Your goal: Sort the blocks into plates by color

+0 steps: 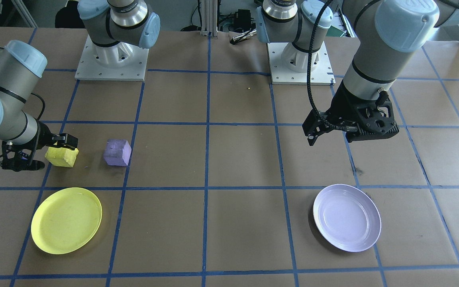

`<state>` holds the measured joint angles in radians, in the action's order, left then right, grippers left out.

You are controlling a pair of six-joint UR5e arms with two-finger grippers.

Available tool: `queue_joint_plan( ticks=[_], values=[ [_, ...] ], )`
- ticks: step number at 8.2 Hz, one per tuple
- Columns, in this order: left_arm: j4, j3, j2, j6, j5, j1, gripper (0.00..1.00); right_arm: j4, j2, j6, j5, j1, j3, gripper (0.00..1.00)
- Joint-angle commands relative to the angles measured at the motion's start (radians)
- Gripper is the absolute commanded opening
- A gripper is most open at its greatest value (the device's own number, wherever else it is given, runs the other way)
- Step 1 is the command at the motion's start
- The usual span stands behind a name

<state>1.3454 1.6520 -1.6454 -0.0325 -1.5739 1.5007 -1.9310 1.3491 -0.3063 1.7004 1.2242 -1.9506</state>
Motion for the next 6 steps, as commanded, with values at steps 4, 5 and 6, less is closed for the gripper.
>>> queue_joint_plan(
  ticks=[4, 5, 6],
  values=[
    [0.0, 0.0, -0.001, -0.001, 0.002, 0.0, 1.0, -0.06, -0.08, -0.008, 0.007, -0.012, -0.037, 0.4],
    [0.0, 0.0, -0.001, -0.001, 0.0, -0.001, 1.0, -0.059, -0.076, -0.007, 0.008, -0.012, -0.031, 0.08],
    [0.0, 0.002, -0.001, -0.001, 0.002, -0.001, 1.0, -0.049, -0.071, -0.001, 0.007, -0.012, -0.025, 0.04]
  ],
)
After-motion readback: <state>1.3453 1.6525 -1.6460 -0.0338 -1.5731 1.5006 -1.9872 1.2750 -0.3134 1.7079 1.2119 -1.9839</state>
